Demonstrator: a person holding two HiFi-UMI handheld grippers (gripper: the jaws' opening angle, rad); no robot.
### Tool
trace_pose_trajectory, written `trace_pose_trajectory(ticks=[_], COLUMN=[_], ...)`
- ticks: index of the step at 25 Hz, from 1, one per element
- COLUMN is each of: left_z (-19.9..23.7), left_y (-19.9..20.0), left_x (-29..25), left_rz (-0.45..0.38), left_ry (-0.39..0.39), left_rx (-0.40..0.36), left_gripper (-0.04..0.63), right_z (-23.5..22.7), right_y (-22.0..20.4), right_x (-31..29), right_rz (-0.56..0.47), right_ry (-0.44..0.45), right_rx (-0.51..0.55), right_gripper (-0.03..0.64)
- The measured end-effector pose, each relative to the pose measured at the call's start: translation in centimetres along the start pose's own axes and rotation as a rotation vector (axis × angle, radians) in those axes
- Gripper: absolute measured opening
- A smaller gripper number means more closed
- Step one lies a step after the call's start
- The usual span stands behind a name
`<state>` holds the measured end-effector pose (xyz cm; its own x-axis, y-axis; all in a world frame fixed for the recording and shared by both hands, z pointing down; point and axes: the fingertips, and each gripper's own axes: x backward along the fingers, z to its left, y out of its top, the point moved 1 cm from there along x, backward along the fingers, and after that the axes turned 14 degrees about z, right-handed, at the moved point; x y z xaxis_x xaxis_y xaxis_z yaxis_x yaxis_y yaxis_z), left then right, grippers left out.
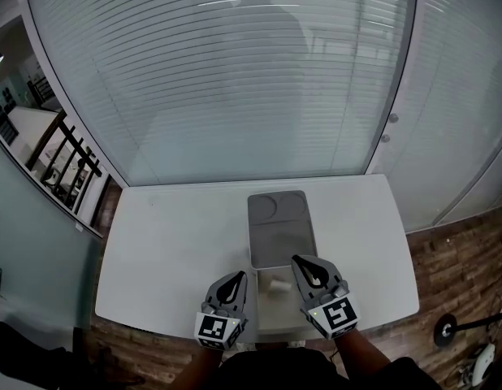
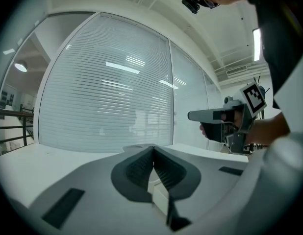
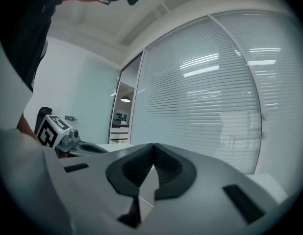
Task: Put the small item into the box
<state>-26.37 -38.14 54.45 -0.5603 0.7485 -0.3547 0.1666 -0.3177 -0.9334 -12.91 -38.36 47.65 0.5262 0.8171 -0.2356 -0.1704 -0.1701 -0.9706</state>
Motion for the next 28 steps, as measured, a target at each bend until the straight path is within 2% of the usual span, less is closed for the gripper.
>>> trace_pose_trajectory(ticks=[7, 12, 28], left_z=[0.6, 1.2, 0.4], left_y=[1.0, 1.4, 1.3], left_x=[0.2, 0.1, -0.3], left_rz=[-0.042, -0.064, -0.04], left_ry=[0.044, 0.074, 0.064], left_rx=[0.008, 0.033, -0.007], left_gripper=[0.014, 0.012, 0.014], right_z=[-0.8, -1.2, -2.2], right_y=[1.0, 0.7, 0.2], right_x=[1.0, 1.2, 1.2], right_rz=[-0.018, -0.03, -0.026], right_ry=[-0.066, -0.075, -0.1], right_rx=[-0.015, -0.018, -0.008], right_gripper=[0.006, 0.005, 0.005])
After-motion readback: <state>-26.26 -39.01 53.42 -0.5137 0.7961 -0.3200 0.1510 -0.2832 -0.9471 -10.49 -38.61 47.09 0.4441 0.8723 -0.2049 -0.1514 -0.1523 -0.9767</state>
